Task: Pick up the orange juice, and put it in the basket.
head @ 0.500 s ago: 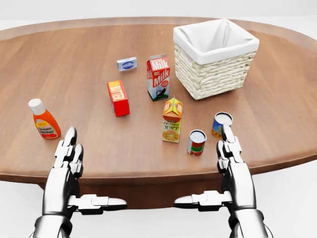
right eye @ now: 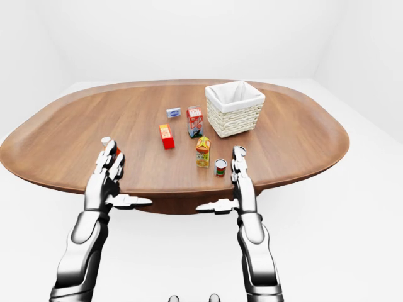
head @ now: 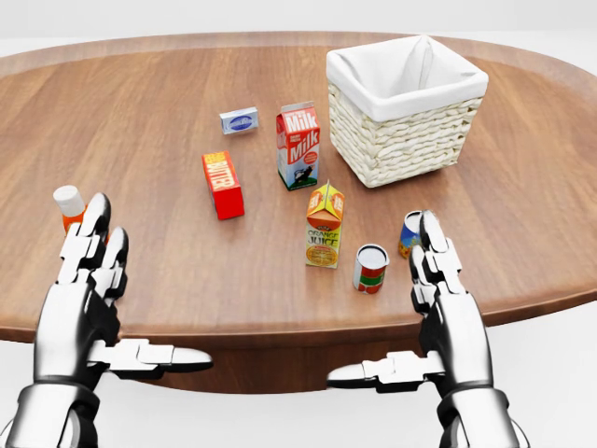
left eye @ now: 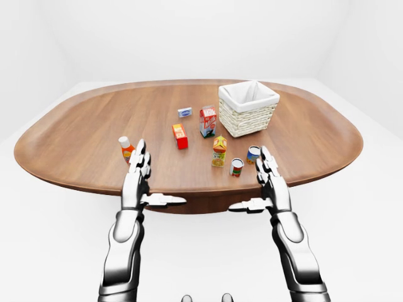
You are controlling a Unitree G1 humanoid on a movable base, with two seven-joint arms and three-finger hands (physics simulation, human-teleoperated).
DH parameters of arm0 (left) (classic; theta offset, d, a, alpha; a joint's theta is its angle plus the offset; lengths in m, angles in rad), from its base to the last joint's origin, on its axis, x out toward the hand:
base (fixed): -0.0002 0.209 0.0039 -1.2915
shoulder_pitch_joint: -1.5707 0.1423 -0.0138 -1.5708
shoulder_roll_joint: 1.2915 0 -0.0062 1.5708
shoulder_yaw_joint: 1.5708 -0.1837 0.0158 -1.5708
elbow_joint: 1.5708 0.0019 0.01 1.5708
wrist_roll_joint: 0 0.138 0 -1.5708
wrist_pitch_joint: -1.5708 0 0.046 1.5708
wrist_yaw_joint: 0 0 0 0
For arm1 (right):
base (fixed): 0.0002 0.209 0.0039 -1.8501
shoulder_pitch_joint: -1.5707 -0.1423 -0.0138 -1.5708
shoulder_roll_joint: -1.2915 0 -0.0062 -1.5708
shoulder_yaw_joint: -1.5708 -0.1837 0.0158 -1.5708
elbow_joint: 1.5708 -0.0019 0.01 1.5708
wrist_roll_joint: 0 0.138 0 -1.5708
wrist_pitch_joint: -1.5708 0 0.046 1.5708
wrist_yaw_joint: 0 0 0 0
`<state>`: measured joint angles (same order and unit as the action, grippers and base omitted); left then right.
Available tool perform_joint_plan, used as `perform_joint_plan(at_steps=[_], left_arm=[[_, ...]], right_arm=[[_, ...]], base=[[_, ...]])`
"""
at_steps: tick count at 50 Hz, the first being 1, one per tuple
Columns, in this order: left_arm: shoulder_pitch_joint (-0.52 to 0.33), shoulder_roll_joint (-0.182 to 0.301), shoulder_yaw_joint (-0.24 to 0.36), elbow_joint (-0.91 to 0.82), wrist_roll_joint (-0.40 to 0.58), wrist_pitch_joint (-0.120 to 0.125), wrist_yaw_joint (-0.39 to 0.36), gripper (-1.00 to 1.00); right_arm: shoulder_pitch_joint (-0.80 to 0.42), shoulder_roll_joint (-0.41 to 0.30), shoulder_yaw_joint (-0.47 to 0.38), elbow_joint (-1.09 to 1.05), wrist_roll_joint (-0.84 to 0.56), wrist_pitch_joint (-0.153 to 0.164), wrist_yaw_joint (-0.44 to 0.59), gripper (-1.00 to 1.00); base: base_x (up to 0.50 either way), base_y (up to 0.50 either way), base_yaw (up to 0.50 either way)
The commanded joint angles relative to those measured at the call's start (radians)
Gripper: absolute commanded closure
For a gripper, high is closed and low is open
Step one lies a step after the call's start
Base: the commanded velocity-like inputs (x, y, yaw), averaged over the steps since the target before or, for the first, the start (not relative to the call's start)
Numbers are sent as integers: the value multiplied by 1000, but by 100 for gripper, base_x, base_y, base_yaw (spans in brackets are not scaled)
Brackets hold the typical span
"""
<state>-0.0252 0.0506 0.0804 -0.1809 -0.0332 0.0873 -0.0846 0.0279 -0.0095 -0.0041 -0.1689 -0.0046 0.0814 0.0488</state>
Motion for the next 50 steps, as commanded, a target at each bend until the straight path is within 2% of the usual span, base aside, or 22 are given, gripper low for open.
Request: perform_joint_plan(at_steps=[1, 5, 8, 11, 18, 21, 23, 26, 31, 37, 45, 50], left_arm=[[-21, 36, 72, -280, -71, 0, -82, -100], [-28, 43, 108, -372, -103, 0, -96, -100], [-29, 75, 127, -400, -105, 0, -153, -100], [-70, 98, 191, -402, -139, 0, -181, -100], [-96, 136, 277, -446, -239, 0, -168, -100], [-103, 167, 301, -443, -237, 0, -158, -100], [-111, 172, 324, -457, -272, 0, -152, -100], [-107, 202, 335, -443, -240, 0, -164, -100], [-122, 221, 406, -449, -303, 0, -150, -100], [-130, 255, 431, -395, -310, 0, -142, -100], [-129, 247, 412, -355, -320, 0, -124, -100], [-123, 245, 403, -350, -324, 0, -123, -100]], right_arm=[[7, 1, 15, -193, -21, 6, -2, -100], [-2, 2, 13, -241, -23, 6, -3, -100], [-4, 2, 15, -250, -33, 6, -7, -100], [-14, 4, 18, -256, -42, 6, -14, -100], [-19, 4, 24, -269, -62, 6, -27, -100], [-24, 5, 27, -300, -65, 6, -26, -100], [-24, 3, 36, -307, -78, 6, -24, -100], [-20, 2, 52, -336, -103, 6, -20, -100], [-27, 2, 57, -403, -132, 6, -8, -100], [-35, -1, 63, -457, -181, 6, 6, -100], [-31, -2, 82, -486, -238, 6, 30, -100], [-32, 1, 90, -502, -263, 6, 45, -100]], base=[[0, 0, 0], [0, 0, 0], [0, 0, 0], [0, 0, 0], [0, 0, 0], [0, 0, 0], [0, 0, 0], [0, 0, 0], [0, 0, 0], [0, 0, 0], [1, -8, 0], [7, -50, 0]])
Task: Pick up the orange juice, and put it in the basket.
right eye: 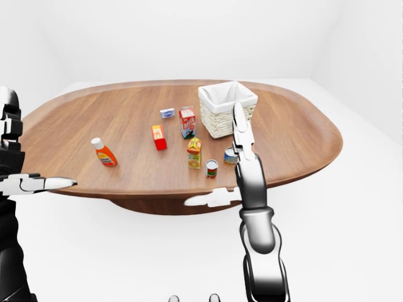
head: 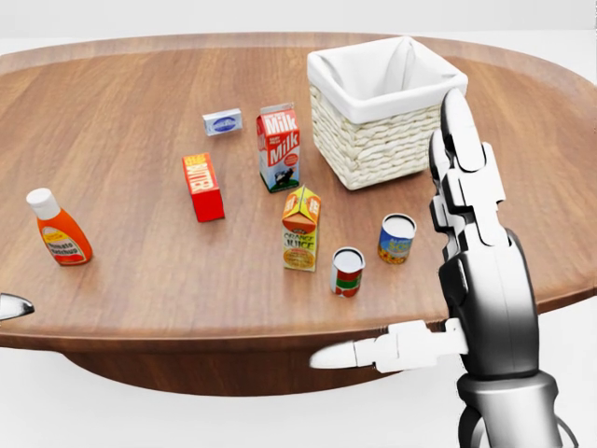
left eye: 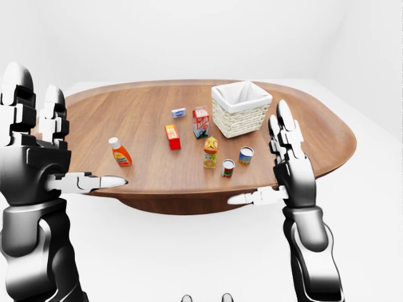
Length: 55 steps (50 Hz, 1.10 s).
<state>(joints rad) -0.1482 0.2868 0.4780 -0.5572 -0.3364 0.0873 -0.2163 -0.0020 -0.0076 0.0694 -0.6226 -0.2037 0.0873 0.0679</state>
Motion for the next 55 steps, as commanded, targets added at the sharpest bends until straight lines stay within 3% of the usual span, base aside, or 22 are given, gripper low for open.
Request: perform_joint_plan(at_steps=[1, 15, 55], left_arm=[[3, 9, 9, 14, -26, 0, 10, -100], [-4, 6, -7, 55, -13, 0, 4, -100], [14, 0, 7, 2, -27, 0, -1, -100]], right_arm=[[-3, -1, 16, -46, -70, 0, 26, -100], [4, -9, 28, -36, -137, 0, 42, -100], [27, -1, 51, -39, -226, 0, 83, -100]], base=[[7, -50, 0], [15, -49, 0], [50, -14, 0]])
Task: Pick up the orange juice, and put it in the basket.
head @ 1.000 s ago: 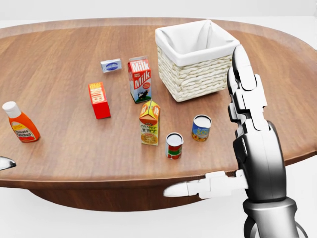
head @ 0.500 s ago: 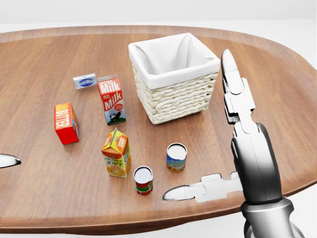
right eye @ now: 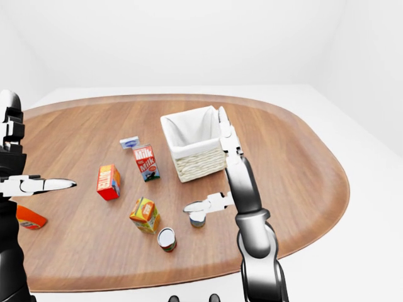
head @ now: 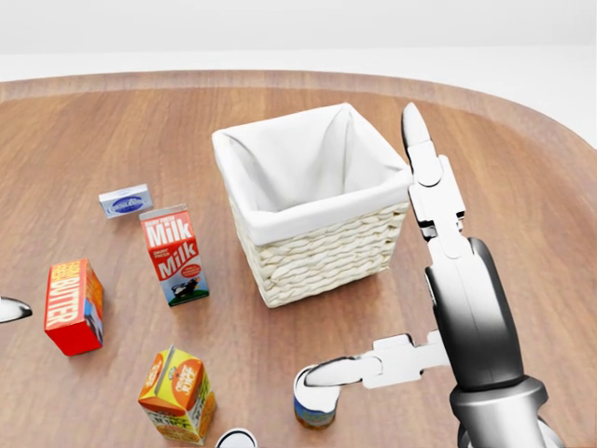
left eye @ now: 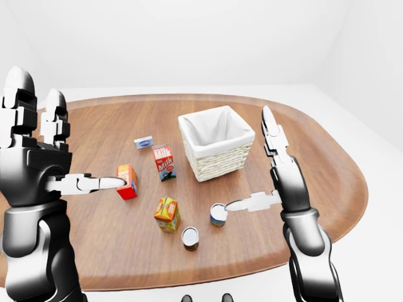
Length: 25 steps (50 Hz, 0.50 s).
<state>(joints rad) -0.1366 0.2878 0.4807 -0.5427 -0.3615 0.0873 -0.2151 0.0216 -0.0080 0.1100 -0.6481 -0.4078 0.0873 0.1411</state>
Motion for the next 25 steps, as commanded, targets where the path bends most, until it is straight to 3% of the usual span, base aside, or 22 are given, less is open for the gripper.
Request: perform_joint_plan(at_steps=[1, 16, 20, 25], left_arm=[[2, -1, 5, -15, -2, 0, -2, -100], [-2, 1, 3, -8, -1, 0, -4, -100], [-3, 1, 1, -4, -1, 0, -4, -100], [-3, 1, 1, -2, -1, 0, -3, -100]], right_arm=[[4, 0, 10, -16, -23, 0, 11, -100], [10, -2, 23, -14, -92, 0, 29, -100], [0, 10, 7, -35, -75, 0, 13, -100], [-23, 8, -5, -61, -78, 0, 0, -100]], base=[[50, -9, 0], [50, 0, 0], [46, 31, 0], [11, 51, 0]])
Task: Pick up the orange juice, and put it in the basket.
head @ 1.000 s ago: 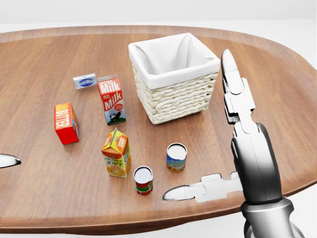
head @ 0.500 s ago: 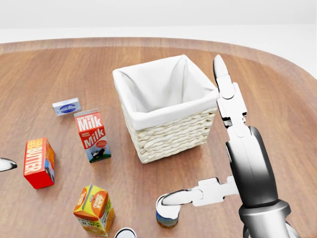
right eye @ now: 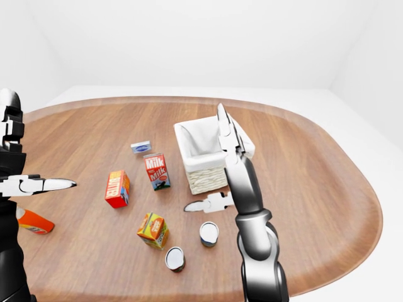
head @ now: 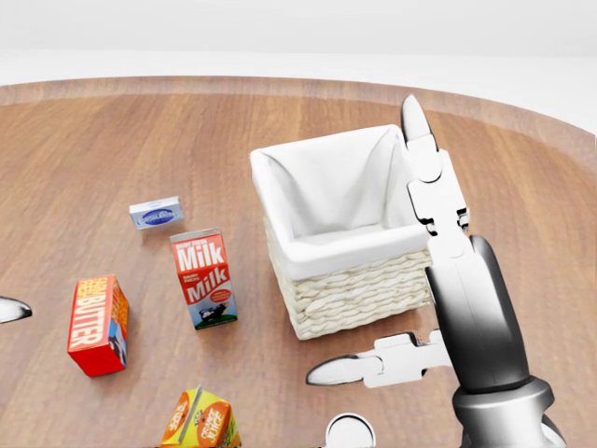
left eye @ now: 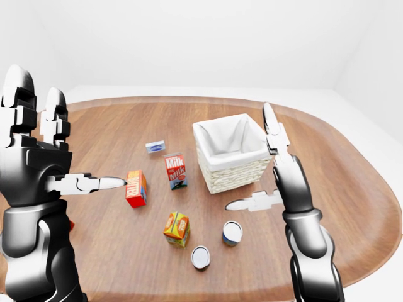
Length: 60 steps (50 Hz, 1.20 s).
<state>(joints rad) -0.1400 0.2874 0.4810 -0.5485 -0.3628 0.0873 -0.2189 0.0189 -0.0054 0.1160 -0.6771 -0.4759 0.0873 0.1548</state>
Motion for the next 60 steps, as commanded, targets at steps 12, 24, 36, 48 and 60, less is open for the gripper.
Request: perform_joint_plan(at_steps=[12, 24, 36, 48, 60], left_arm=[[3, 1, 3, -3, -2, 0, 0, -100], [3, 1, 3, -3, -2, 0, -1, -100], [0, 2, 2, 6, -1, 0, -2, -100], [-9, 2, -14, 53, 10, 0, -4, -100], [-3, -1, -14, 41, 8, 0, -3, -100]], right_arm=[[-18, 4, -15, -19, -3, 0, -24, -100], [-45, 1, 1, -5, -48, 0, -6, -100], [-179, 1, 28, 13, -290, 0, 114, -100], [-262, 4, 11, 124, -475, -106, 160, -100], [-344, 19, 14, 136, -499, -113, 280, -100]], base=[[1, 24, 0], [0, 0, 0], [0, 0, 0], [0, 0, 0], [0, 0, 0]])
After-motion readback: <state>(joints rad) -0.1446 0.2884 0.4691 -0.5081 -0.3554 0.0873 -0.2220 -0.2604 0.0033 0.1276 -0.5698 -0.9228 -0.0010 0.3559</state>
